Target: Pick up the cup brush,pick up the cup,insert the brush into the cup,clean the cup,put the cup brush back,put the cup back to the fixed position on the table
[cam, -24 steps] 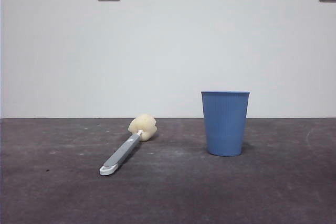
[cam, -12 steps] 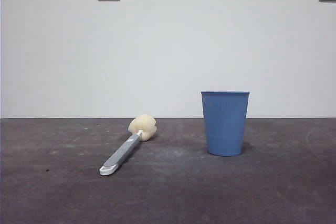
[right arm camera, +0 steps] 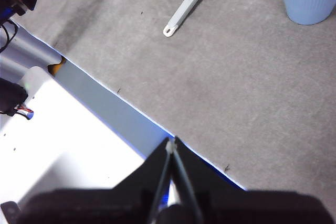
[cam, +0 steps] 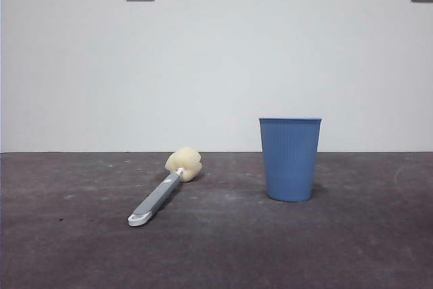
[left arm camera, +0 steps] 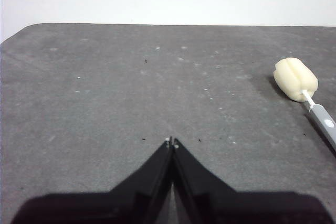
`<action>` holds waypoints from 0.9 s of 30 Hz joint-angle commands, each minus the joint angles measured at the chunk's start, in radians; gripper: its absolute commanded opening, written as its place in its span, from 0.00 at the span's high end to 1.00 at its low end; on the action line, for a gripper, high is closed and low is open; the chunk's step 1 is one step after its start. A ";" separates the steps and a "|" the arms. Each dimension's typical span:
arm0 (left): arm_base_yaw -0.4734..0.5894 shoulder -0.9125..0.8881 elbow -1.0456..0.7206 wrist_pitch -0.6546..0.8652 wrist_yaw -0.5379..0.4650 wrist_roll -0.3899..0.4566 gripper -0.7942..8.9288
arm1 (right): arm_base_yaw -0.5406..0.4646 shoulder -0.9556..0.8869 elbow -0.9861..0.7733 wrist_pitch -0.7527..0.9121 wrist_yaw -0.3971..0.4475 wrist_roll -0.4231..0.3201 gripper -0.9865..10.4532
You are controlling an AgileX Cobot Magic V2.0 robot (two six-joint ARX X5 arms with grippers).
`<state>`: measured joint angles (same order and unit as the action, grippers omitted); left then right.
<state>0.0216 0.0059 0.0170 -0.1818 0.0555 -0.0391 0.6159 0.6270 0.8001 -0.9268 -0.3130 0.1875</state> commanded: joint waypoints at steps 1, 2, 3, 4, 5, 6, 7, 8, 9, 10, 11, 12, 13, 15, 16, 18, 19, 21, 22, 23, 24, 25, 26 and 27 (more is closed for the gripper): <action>0.004 -0.003 -0.013 0.002 -0.001 -0.011 0.92 | 0.002 -0.001 0.002 0.003 0.002 0.002 0.91; 0.004 -0.003 -0.013 0.002 -0.001 -0.011 0.92 | 0.002 -0.001 0.002 0.003 0.002 0.002 0.91; 0.004 -0.003 -0.013 0.002 -0.001 -0.011 0.92 | 0.002 -0.001 0.002 0.003 0.002 0.002 0.91; 0.004 -0.003 -0.013 0.002 -0.001 -0.011 0.92 | 0.002 -0.001 0.002 0.003 0.001 0.002 0.91; 0.004 -0.003 -0.013 0.002 -0.001 -0.011 0.92 | 0.002 -0.001 0.002 0.003 0.001 0.002 0.91; 0.004 -0.003 -0.013 0.002 -0.001 -0.011 0.92 | 0.002 -0.001 0.002 0.003 0.001 0.002 0.91; 0.004 -0.003 -0.013 0.002 -0.001 -0.011 0.92 | 0.002 -0.001 0.002 0.003 0.001 0.002 0.91; 0.004 -0.003 -0.013 0.002 -0.001 -0.011 0.92 | 0.002 -0.001 0.002 0.003 0.002 0.002 0.91; 0.004 -0.003 -0.013 0.002 -0.001 -0.011 0.92 | 0.002 -0.001 0.002 0.003 0.002 0.002 0.91; 0.004 -0.003 -0.013 0.002 -0.001 -0.011 0.92 | 0.002 -0.001 0.002 0.006 0.006 0.002 0.91; 0.004 -0.003 -0.013 0.001 -0.001 -0.011 0.92 | 0.002 -0.001 0.002 0.008 0.005 0.002 0.91; 0.004 -0.003 -0.013 0.002 -0.001 -0.011 0.92 | 0.002 -0.003 0.002 0.009 0.009 -0.031 0.91; 0.004 -0.003 -0.013 0.002 -0.001 -0.011 0.92 | -0.005 -0.010 0.002 0.014 0.015 -0.065 0.91; 0.004 -0.003 -0.013 0.002 -0.001 -0.011 0.92 | -0.033 -0.034 0.001 0.053 0.056 -0.129 0.91; 0.004 -0.003 -0.013 0.002 -0.001 -0.011 0.92 | -0.056 -0.049 0.000 0.089 0.061 -0.166 0.91; 0.004 -0.003 -0.013 0.002 -0.001 -0.011 0.92 | -0.114 -0.071 -0.006 0.172 0.034 -0.227 0.91; 0.004 -0.003 -0.013 0.002 -0.001 -0.011 0.92 | -0.163 -0.090 -0.016 0.227 0.002 -0.249 0.91; 0.004 -0.003 -0.013 0.002 -0.001 -0.011 0.92 | -0.256 -0.122 -0.041 0.303 -0.028 -0.261 0.91; 0.004 -0.003 -0.013 0.002 0.000 -0.011 0.92 | -0.307 -0.141 -0.061 0.339 -0.027 -0.261 0.91; 0.004 -0.003 -0.013 0.002 -0.001 -0.011 0.92 | -0.348 -0.156 -0.081 0.363 -0.024 -0.262 0.91; 0.004 -0.003 -0.013 0.002 -0.001 -0.011 0.92 | -0.392 -0.174 -0.107 0.389 -0.022 -0.269 0.91; 0.004 -0.003 -0.013 0.002 -0.001 -0.011 0.92 | -0.433 -0.194 -0.137 0.417 -0.023 -0.282 0.91; 0.004 -0.003 -0.013 0.002 -0.001 -0.011 0.92 | -0.463 -0.214 -0.166 0.441 -0.023 -0.291 0.91; 0.004 -0.003 -0.013 0.002 -0.001 -0.011 0.92 | -0.490 -0.236 -0.197 0.465 -0.023 -0.295 0.91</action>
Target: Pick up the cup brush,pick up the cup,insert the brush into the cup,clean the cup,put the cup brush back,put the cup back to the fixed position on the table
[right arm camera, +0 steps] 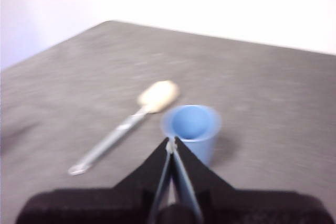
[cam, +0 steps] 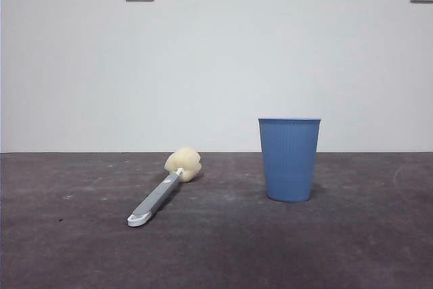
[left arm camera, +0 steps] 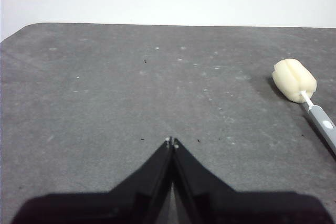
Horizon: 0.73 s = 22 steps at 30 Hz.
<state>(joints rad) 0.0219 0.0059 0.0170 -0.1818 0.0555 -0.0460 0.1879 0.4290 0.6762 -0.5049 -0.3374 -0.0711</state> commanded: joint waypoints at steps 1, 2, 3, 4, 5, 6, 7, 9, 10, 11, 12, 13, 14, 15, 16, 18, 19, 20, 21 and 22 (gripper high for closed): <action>0.004 -0.003 -0.013 0.002 -0.001 -0.004 0.92 | -0.092 -0.072 -0.117 0.080 0.002 -0.035 0.91; 0.004 -0.003 -0.013 0.001 -0.001 -0.004 0.92 | -0.111 -0.097 -0.153 0.108 0.002 -0.035 0.91; 0.004 -0.003 -0.013 0.002 -0.001 -0.004 0.92 | -0.127 -0.127 -0.195 0.144 0.003 -0.031 0.91; 0.004 -0.003 -0.013 0.001 -0.001 -0.004 0.92 | -0.140 -0.157 -0.239 0.183 0.007 -0.027 0.91; 0.004 -0.003 -0.013 0.002 -0.001 -0.004 0.92 | -0.148 -0.182 -0.277 0.214 0.020 -0.020 0.91; 0.004 -0.003 -0.013 0.002 -0.001 -0.004 0.92 | -0.153 -0.211 -0.320 0.251 0.049 0.004 0.91; 0.004 -0.003 -0.013 0.002 -0.001 -0.004 0.92 | -0.156 -0.239 -0.362 0.278 0.084 0.030 0.91; 0.004 -0.003 -0.013 0.002 -0.001 -0.004 0.92 | -0.156 -0.283 -0.434 0.320 0.140 0.084 0.91; 0.004 -0.003 -0.013 0.002 -0.001 -0.004 0.92 | -0.156 -0.306 -0.467 0.330 0.164 0.107 0.91; 0.004 -0.003 -0.013 0.002 -0.001 -0.004 0.92 | -0.156 -0.323 -0.493 0.338 0.179 0.121 0.91; 0.004 -0.003 -0.013 0.002 -0.001 -0.004 0.92 | -0.156 -0.337 -0.517 0.346 0.190 0.135 0.91; 0.004 -0.003 -0.013 0.002 -0.001 -0.004 0.92 | -0.156 -0.354 -0.544 0.353 0.189 0.141 0.91; 0.004 -0.003 -0.013 0.002 -0.001 -0.004 0.92 | -0.156 -0.364 -0.560 0.352 0.189 0.144 0.91; 0.004 -0.003 -0.013 0.002 -0.001 -0.004 0.92 | -0.156 -0.373 -0.577 0.353 0.189 0.146 0.91; 0.004 -0.003 -0.013 0.002 -0.001 -0.004 0.92 | -0.156 -0.383 -0.593 0.354 0.189 0.149 0.91; 0.004 -0.003 -0.013 0.002 -0.001 -0.004 0.92 | -0.156 -0.396 -0.619 0.354 0.189 0.156 0.91; 0.004 -0.003 -0.013 0.002 -0.001 -0.004 0.92 | -0.156 -0.401 -0.629 0.354 0.189 0.161 0.91; 0.004 -0.003 -0.013 0.002 -0.001 -0.004 0.92 | -0.156 -0.405 -0.637 0.354 0.188 0.161 0.91; 0.004 -0.003 -0.013 0.002 -0.001 -0.004 0.92 | -0.156 -0.410 -0.644 0.354 0.187 0.161 0.91; 0.004 -0.003 -0.013 0.002 -0.001 -0.004 0.92 | -0.156 -0.414 -0.650 0.351 0.187 0.161 0.91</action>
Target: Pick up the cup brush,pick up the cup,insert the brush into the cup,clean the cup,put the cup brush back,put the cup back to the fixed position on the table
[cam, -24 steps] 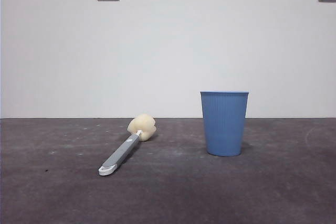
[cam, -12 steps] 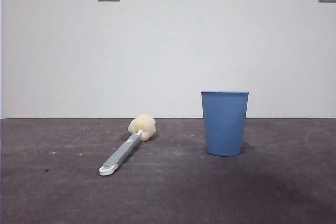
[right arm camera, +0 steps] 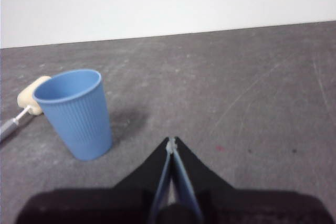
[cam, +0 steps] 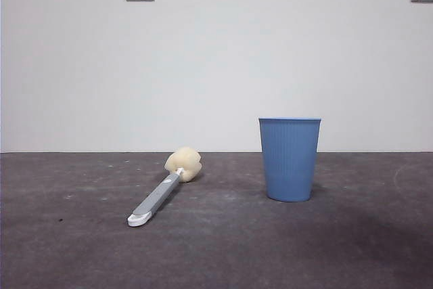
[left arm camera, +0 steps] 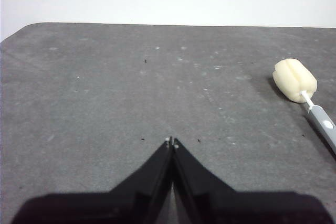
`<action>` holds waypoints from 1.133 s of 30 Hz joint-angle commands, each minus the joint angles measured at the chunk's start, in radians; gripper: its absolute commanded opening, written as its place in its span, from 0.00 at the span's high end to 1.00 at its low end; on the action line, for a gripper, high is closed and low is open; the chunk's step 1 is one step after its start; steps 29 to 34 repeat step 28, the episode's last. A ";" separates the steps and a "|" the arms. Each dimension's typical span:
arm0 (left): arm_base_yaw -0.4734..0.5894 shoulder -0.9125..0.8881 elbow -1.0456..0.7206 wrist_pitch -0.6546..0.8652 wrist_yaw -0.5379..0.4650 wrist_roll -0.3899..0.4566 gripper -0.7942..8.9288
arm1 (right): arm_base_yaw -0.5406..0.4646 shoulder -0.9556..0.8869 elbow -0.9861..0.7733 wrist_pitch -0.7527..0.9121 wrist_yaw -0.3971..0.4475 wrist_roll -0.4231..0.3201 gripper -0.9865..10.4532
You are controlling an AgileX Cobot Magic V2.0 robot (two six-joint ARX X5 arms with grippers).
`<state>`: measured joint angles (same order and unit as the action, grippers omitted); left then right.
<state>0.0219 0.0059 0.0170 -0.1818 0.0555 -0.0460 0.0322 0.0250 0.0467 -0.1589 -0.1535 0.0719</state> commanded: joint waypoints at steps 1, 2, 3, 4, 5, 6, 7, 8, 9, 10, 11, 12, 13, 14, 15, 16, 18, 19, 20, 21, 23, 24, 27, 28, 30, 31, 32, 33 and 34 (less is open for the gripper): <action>0.004 -0.003 -0.013 0.002 -0.001 -0.004 0.92 | 0.000 -0.016 -0.025 -0.001 0.003 0.018 0.91; 0.004 -0.003 -0.013 0.002 -0.001 -0.004 0.92 | 0.000 -0.023 -0.030 -0.008 0.003 0.019 0.91; 0.004 -0.003 -0.013 0.002 -0.001 -0.004 0.92 | 0.000 -0.024 -0.035 -0.008 0.003 0.021 0.91; 0.004 -0.003 -0.013 0.002 -0.001 -0.004 0.92 | 0.000 -0.024 -0.039 -0.008 0.003 0.022 0.91; 0.004 -0.003 -0.013 0.002 -0.001 -0.004 0.92 | 0.000 -0.024 -0.040 -0.016 0.003 0.023 0.91; 0.004 -0.003 -0.013 0.002 -0.001 -0.004 0.92 | 0.000 -0.024 -0.040 -0.014 0.003 0.024 0.91; 0.004 -0.003 -0.013 0.002 -0.001 -0.004 0.92 | 0.000 -0.024 -0.040 -0.014 0.002 0.024 0.91; 0.004 -0.003 -0.013 0.002 -0.001 -0.004 0.92 | 0.000 -0.024 -0.040 -0.014 0.002 0.024 0.91; 0.004 -0.003 -0.013 0.002 -0.001 -0.004 0.92 | 0.000 -0.024 -0.040 -0.014 0.004 0.024 0.91; 0.004 -0.003 -0.013 0.002 -0.001 -0.004 0.92 | 0.000 -0.024 -0.040 -0.014 0.004 0.024 0.91; 0.004 -0.003 -0.013 0.002 -0.001 -0.004 0.92 | 0.000 -0.024 -0.040 -0.014 0.003 0.025 0.91; 0.004 -0.003 -0.013 0.002 -0.001 -0.004 0.92 | 0.000 -0.024 -0.040 -0.014 0.003 0.024 0.91; 0.004 -0.003 -0.013 0.002 -0.001 -0.004 0.92 | 0.000 -0.024 -0.040 -0.014 0.003 0.024 0.91; 0.004 -0.003 -0.013 0.002 -0.001 -0.004 0.92 | 0.001 -0.024 -0.040 -0.014 0.004 0.024 0.91; 0.004 -0.003 -0.013 0.002 -0.001 -0.004 0.92 | 0.001 -0.024 -0.040 -0.014 0.004 0.024 0.91; 0.004 -0.003 -0.013 0.002 -0.001 -0.004 0.92 | 0.001 -0.024 -0.040 -0.014 0.004 0.024 0.91; 0.004 -0.003 -0.013 0.002 -0.001 -0.004 0.92 | 0.001 -0.024 -0.040 -0.014 0.004 0.024 0.91; 0.004 -0.003 -0.013 0.002 -0.001 -0.004 0.92 | 0.001 -0.024 -0.040 -0.014 0.004 0.024 0.91; 0.004 -0.003 -0.013 0.002 -0.001 -0.004 0.92 | 0.001 -0.024 -0.040 -0.014 0.004 0.024 0.91; 0.004 -0.003 -0.013 0.002 -0.001 -0.004 0.92 | 0.001 -0.024 -0.040 -0.014 0.004 0.024 0.91; 0.004 -0.003 -0.013 0.002 -0.001 -0.004 0.92 | 0.001 -0.024 -0.040 -0.014 0.004 0.024 0.91; 0.004 -0.003 -0.013 0.002 -0.001 -0.004 0.92 | 0.001 -0.024 -0.040 -0.014 0.004 0.024 0.91; 0.004 -0.003 -0.013 0.002 -0.001 -0.004 0.92 | 0.001 -0.024 -0.040 -0.014 0.004 0.024 0.91; 0.004 -0.003 -0.013 0.002 -0.001 -0.004 0.92 | 0.001 -0.024 -0.040 -0.014 0.004 0.024 0.91; 0.004 -0.003 -0.013 0.002 -0.001 -0.004 0.92 | 0.001 -0.024 -0.040 -0.014 0.004 0.024 0.91; 0.004 -0.003 -0.013 0.002 -0.001 -0.004 0.92 | 0.001 -0.024 -0.040 -0.014 0.004 0.024 0.91; 0.004 -0.003 -0.013 0.002 -0.001 -0.004 0.92 | 0.001 -0.024 -0.040 -0.014 0.004 0.024 0.91; 0.004 -0.003 -0.013 0.002 -0.001 -0.004 0.92 | 0.001 -0.024 -0.040 -0.014 0.004 0.024 0.91; 0.004 -0.003 -0.013 0.002 -0.001 -0.004 0.92 | 0.001 -0.024 -0.040 -0.014 0.004 0.024 0.91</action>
